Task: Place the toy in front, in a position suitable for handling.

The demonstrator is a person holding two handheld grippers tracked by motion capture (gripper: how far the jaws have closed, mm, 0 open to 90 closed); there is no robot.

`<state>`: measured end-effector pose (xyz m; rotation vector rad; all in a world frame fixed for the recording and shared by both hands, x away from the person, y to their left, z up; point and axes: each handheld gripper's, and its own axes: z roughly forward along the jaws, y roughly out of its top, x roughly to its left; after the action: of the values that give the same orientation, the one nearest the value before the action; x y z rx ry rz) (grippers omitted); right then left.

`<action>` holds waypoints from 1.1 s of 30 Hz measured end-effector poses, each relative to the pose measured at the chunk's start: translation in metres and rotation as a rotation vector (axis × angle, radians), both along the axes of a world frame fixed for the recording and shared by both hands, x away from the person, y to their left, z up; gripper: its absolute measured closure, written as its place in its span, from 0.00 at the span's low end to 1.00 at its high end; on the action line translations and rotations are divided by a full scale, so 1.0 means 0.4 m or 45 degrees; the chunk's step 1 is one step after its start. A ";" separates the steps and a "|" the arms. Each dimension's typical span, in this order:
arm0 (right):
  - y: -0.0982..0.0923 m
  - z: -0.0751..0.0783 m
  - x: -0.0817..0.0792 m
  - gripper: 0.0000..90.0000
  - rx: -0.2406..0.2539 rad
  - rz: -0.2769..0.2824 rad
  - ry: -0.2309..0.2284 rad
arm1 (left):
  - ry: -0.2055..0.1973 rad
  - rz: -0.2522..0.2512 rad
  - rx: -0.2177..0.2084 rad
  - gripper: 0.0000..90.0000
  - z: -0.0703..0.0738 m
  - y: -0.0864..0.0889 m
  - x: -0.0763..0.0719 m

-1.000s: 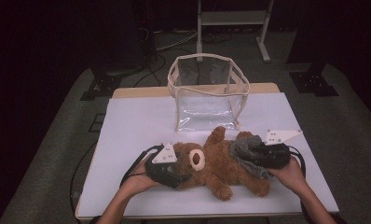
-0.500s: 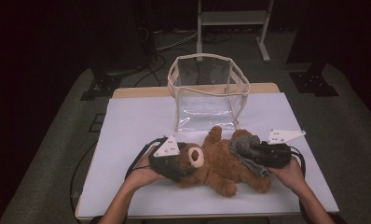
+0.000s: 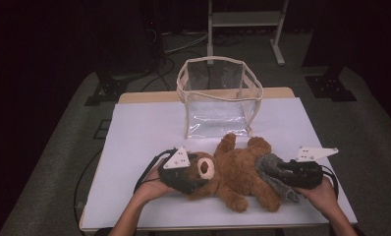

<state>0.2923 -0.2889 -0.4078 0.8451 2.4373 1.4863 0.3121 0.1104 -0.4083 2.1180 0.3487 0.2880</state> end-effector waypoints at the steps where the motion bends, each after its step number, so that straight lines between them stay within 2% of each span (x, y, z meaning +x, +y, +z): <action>1: 0.018 0.022 -0.009 0.74 0.044 0.015 -0.042 | 0.013 0.015 -0.023 0.16 -0.004 0.002 0.003; 2: 0.018 0.022 -0.009 0.74 0.044 0.015 -0.042 | 0.013 0.015 -0.023 0.16 -0.004 0.002 0.003; 3: 0.052 0.039 -0.023 0.74 0.075 0.088 -0.077 | 0.010 0.018 -0.026 0.16 -0.004 0.002 0.004; 4: 0.066 0.041 -0.028 0.74 0.059 0.115 -0.083 | 0.010 0.018 -0.026 0.16 -0.004 0.002 0.004; 6: 0.094 0.039 -0.041 0.74 -0.021 0.152 -0.114 | 0.006 0.015 -0.016 0.16 -0.003 0.002 0.003; 8: 0.096 0.034 -0.044 0.74 -0.037 0.164 -0.123 | 0.001 0.009 -0.005 0.16 -0.001 0.004 0.003; 9: 0.076 0.028 -0.042 0.74 -0.044 0.169 -0.114 | -0.004 0.009 0.002 0.16 0.000 0.004 0.003; 12: 0.024 0.015 -0.031 0.74 -0.072 0.097 -0.081 | -0.002 0.008 0.005 0.16 0.002 0.003 0.004; 14: -0.010 0.002 -0.015 0.74 -0.053 0.042 -0.044 | 0.002 0.002 0.006 0.16 0.002 0.003 0.003; 16: -0.016 -0.002 -0.011 0.74 -0.045 0.026 -0.027 | 0.001 0.001 0.007 0.16 0.002 0.002 0.002; 17: -0.020 -0.006 -0.003 0.75 -0.001 0.019 0.001 | -0.002 -0.001 0.014 0.16 0.002 0.001 -0.001; 19: -0.014 -0.002 -0.004 0.75 0.017 0.018 -0.002 | -0.003 -0.004 0.018 0.16 0.002 0.000 -0.001; 21: 0.019 0.025 -0.009 0.74 0.048 0.036 -0.067 | 0.003 -0.006 0.022 0.16 0.002 -0.001 -0.004; 24: 0.040 0.032 -0.004 0.74 0.048 0.050 -0.086 | -0.003 -0.014 0.035 0.16 0.001 -0.002 -0.007; 25: 0.058 0.028 0.008 0.74 0.010 0.044 -0.097 | -0.004 -0.011 0.042 0.16 0.001 -0.002 -0.009; 27: 0.056 0.024 0.016 0.74 0.024 0.038 -0.091 | 0.000 -0.010 0.041 0.16 0.001 -0.001 -0.009; 29: 0.029 0.003 0.039 0.74 0.020 -0.035 -0.067 | -0.006 -0.022 0.038 0.16 -0.001 -0.001 -0.011; 30: 0.029 0.003 0.039 0.74 0.020 -0.035 -0.067 | -0.006 -0.022 0.038 0.16 -0.001 -0.001 -0.011; 31: 0.008 -0.018 0.052 0.74 -0.036 -0.106 -0.043 | -0.011 -0.024 0.042 0.16 -0.001 -0.001 -0.012; 32: 0.008 -0.018 0.052 0.74 -0.036 -0.106 -0.043 | -0.011 -0.024 0.042 0.16 -0.001 -0.001 -0.012; 33: -0.013 -0.038 0.061 0.74 -0.028 -0.141 0.003 | -0.011 -0.026 0.042 0.16 -0.001 0.000 -0.012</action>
<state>0.3167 -0.2939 -0.4231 0.9611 2.3622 1.4180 0.3073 0.1102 -0.4085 2.1511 0.3191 0.2926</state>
